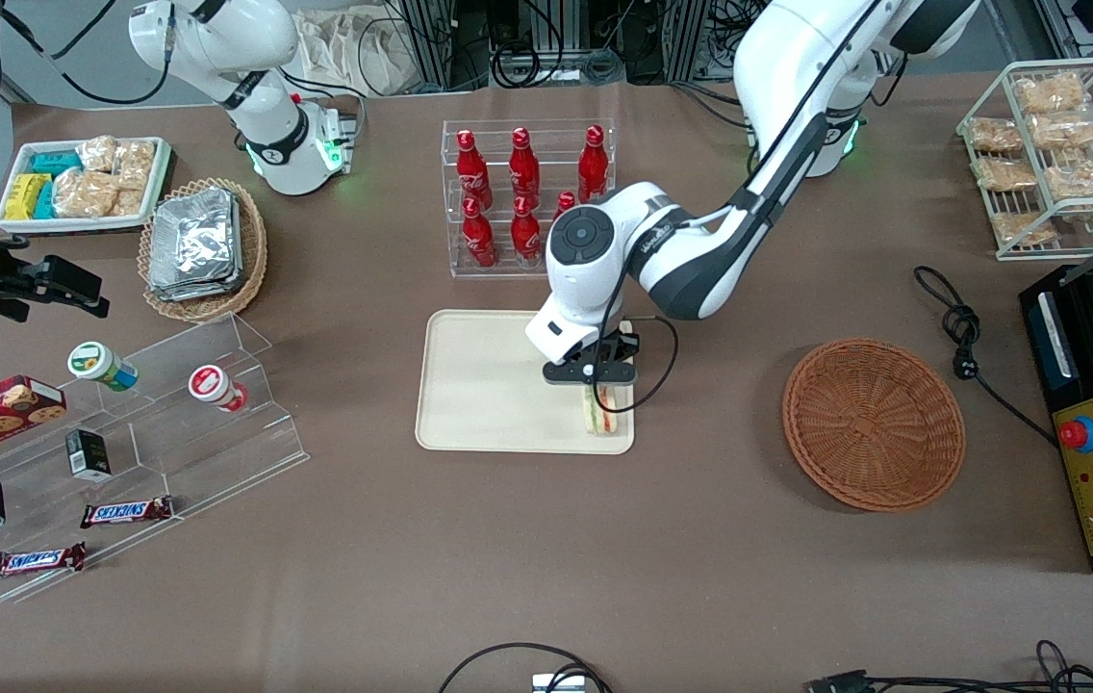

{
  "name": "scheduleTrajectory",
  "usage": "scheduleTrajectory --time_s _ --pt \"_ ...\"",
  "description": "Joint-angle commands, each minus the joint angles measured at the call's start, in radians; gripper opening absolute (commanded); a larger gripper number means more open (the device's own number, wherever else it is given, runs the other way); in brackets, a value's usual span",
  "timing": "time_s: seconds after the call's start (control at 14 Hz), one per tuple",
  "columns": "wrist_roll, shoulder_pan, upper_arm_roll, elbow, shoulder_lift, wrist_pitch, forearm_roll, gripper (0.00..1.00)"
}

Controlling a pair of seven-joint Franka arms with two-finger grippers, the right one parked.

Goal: Place sandwich from basket to tray
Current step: 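Carry the sandwich over the cream tray and lower it, then open the left gripper to release the sandwich onto the tray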

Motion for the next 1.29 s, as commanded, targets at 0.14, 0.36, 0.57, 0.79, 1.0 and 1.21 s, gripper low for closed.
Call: scheduleTrajectory --time_s 0.14,0.36,0.57,0.79,1.0,1.21 --pt "-0.02 -0.005 0.002 -0.045 0.013 0.038 0.068 0.0" --pt "-0.018 -0.005 0.003 -0.073 0.018 0.087 0.072 0.0" --pt "-0.015 -0.007 0.003 -0.087 0.027 0.108 0.074 0.0" --pt "-0.023 -0.007 0.005 -0.088 0.033 0.108 0.071 0.28" --pt "-0.02 -0.007 0.006 -0.09 0.03 0.113 0.072 1.0" --pt "-0.021 -0.007 0.006 -0.09 0.018 0.11 0.071 1.0"
